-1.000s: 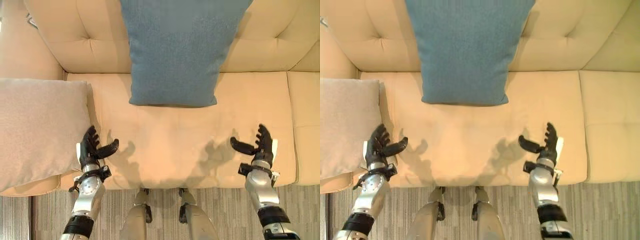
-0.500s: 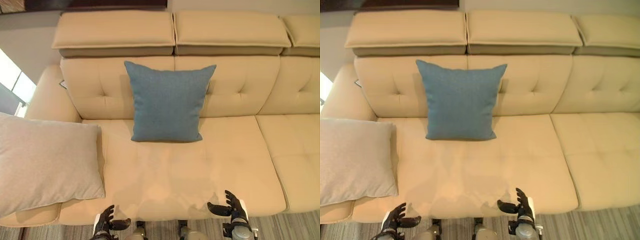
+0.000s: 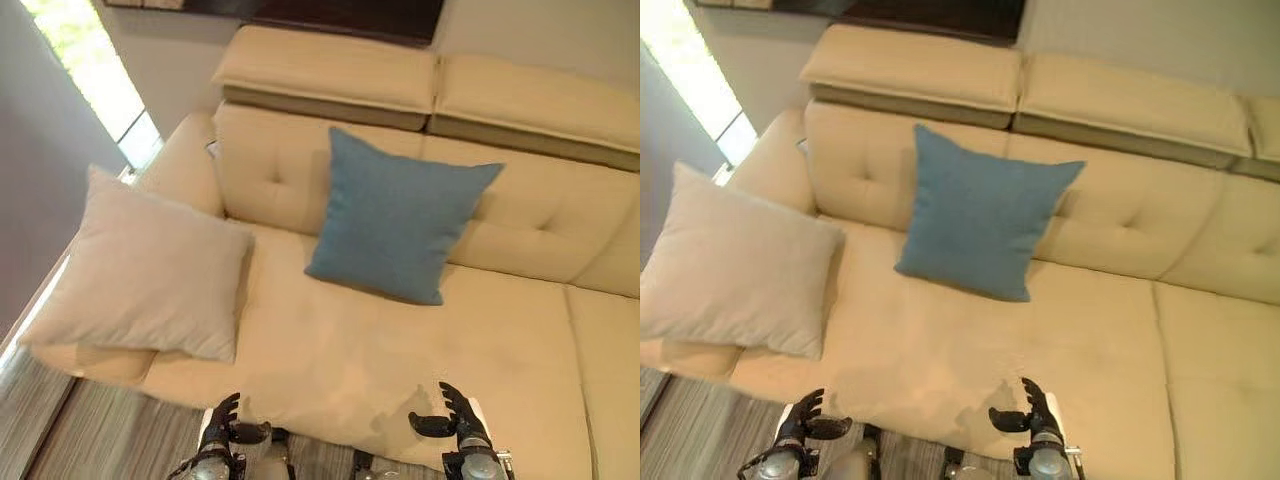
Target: Pick up all the scattered cushions and arrange them neatly on the sofa.
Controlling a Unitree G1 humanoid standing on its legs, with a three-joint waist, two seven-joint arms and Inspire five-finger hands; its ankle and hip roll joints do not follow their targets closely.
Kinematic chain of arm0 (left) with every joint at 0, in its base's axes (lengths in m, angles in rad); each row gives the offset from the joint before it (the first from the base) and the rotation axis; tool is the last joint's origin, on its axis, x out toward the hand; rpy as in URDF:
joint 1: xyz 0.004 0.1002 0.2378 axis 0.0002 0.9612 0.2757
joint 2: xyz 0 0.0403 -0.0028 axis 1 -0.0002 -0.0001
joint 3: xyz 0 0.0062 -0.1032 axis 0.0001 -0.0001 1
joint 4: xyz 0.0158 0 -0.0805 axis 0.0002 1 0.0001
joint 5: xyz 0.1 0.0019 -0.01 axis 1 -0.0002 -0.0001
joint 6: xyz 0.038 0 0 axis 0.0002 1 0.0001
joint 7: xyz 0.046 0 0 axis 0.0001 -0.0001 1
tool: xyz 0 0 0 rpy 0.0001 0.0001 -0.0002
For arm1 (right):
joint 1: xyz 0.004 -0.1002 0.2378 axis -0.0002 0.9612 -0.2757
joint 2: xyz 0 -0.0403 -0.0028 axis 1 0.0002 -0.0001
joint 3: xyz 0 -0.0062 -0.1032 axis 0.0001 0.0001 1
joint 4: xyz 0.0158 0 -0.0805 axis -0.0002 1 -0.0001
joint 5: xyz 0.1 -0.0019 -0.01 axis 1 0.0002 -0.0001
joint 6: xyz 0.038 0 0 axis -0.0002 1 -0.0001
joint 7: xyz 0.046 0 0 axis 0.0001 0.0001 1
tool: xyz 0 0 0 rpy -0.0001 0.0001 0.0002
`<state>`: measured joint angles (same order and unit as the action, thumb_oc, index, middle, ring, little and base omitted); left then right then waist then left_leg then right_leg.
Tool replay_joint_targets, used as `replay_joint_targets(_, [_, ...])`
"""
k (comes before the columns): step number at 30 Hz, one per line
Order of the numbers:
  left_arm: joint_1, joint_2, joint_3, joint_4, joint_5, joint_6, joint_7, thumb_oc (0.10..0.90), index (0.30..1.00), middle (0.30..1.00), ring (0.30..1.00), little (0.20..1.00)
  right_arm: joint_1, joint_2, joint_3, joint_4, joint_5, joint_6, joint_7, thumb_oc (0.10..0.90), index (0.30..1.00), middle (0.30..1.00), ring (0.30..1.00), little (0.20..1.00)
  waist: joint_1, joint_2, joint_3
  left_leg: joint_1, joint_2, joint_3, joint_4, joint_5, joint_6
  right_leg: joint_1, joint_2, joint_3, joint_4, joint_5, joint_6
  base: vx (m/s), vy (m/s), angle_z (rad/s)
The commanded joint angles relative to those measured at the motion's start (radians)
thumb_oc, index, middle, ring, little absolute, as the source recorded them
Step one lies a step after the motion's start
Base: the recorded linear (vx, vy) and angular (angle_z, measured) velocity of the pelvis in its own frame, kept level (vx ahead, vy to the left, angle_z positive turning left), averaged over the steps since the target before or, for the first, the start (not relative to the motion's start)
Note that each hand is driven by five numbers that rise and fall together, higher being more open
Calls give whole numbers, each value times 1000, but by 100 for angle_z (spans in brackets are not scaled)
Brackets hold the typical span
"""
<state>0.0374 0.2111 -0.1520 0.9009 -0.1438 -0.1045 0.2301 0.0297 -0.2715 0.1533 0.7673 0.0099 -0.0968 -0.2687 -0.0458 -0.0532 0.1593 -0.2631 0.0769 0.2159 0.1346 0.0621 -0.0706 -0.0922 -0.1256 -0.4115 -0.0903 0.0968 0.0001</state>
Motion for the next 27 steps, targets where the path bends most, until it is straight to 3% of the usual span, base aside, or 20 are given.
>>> replay_joint_targets(1, [6, 49, 4, -53, 41, -52, 15, 800, 900, 900, 900, 900, -24, -45, -29, -56, -35, -52, -28, 800, 900, 900, 900, 900, -35, -22, -9, 105, 46, 93, 140, -238, 8, -11, -6, 14, 14, -67, 104, -18, 46, 56])
replay_joint_targets(4, [10, 49, -3, -67, 47, -51, 10, 800, 900, 900, 900, 900, -16, -41, -31, -52, -45, -47, -29, 800, 900, 900, 900, 900, -46, -16, -15, 147, 44, 121, 119, -239, 8, 3, -17, -29, 16, -55, 112, -7, 154, 91])
replay_joint_targets(7, [12, 51, 4, -72, 52, -48, 11, 800, 900, 900, 900, 900, -25, -35, -13, -39, -71, -36, -26, 800, 900, 900, 900, 900, -39, -23, -16, 190, -3, 91, 1, -224, 22, -10, -40, -35, 36, -16, 142, -48, 229, 54])
replay_joint_targets(12, [21, 64, 32, -79, 43, -48, 16, 800, 900, 900, 900, 900, -44, -17, 15, -37, -98, -20, -20, 800, 900, 900, 900, 900, -8, -37, -5, 212, -44, 60, -78, -206, 49, -37, -80, -29, 119, -24, 164, -87, 221, 29])
replay_joint_targets(14, [24, 80, 39, -92, 42, -47, 18, 800, 900, 900, 900, 900, -52, -2, 27, -50, -106, -14, -15, 800, 900, 900, 900, 900, -2, -40, 21, 242, -66, 12, -109, -201, 67, -75, -95, 48, 221, -34, 167, -63, 153, 24])
replay_joint_targets(15, [24, 81, 39, -92, 42, -47, 18, 800, 900, 900, 900, 900, -52, -2, 27, -50, -106, -14, -15, 800, 900, 900, 900, 900, -2, -40, 21, 242, -67, 12, -110, -202, 67, -76, -96, 49, 224, -36, 167, -107, 74, 26])
replay_joint_targets(16, [22, 85, 39, -101, 39, -50, 21, 800, 900, 900, 900, 900, -53, 1, 27, -58, -105, -13, -16, 800, 900, 900, 900, 900, -10, -47, 29, 232, -80, 1, -114, -175, 75, -99, -76, 110, 225, -29, 151, -85, 37, 45])
replay_joint_targets(17, [23, 85, 39, -102, 39, -50, 21, 800, 900, 900, 900, 900, -53, 1, 27, -58, -105, -13, -16, 800, 900, 900, 900, 900, -9, -47, 29, 232, -81, 2, -115, -174, 75, -100, -76, 111, 226, -29, 151, -49, 90, 56])
replay_joint_targets(18, [22, 90, 33, -116, 34, -55, 26, 800, 900, 900, 900, 900, -50, 4, 32, -62, -97, -15, -15, 800, 900, 900, 900, 900, -20, -45, 25, 235, -100, -42, -128, -164, 83, -120, -1, 225, 222, -55, 142, 44, 69, 58])
replay_joint_targets(21, [20, 99, 27, -109, 40, -58, 26, 800, 900, 900, 900, 900, -51, 1, 43, -59, -91, -21, -16, 800, 900, 900, 900, 900, -13, -49, 13, 229, -127, -88, -138, -150, 90, -132, 54, 222, 218, -65, 129, 78, 31, 72])
replay_joint_targets(22, [15, 102, 14, -107, 56, -54, 20, 800, 900, 900, 900, 900, -38, 1, 41, -58, -86, -26, -14, 800, 900, 900, 900, 900, -24, -48, 13, 237, -142, -120, -140, -152, 90, -125, 86, 249, 202, -81, 130, 125, -7, 91])
replay_joint_targets(24, [11, 101, 4, -119, 68, -55, 14, 800, 900, 900, 900, 900, -23, -1, 27, -65, -73, -30, -10, 800, 900, 900, 900, 900, -42, -46, 11, 222, -162, -150, -111, -159, 77, -112, 105, 311, 177, -71, 124, 98, -39, 150])
replay_joint_targets(27, [15, 93, -19, -144, 80, -60, 1, 800, 900, 900, 900, 900, -13, -8, 11, -76, -65, -37, -8, 800, 900, 900, 900, 900, -58, -42, 5, 201, -171, -142, -34, -186, 56, -69, 82, 289, 134, -65, 115, 94, -31, 90])
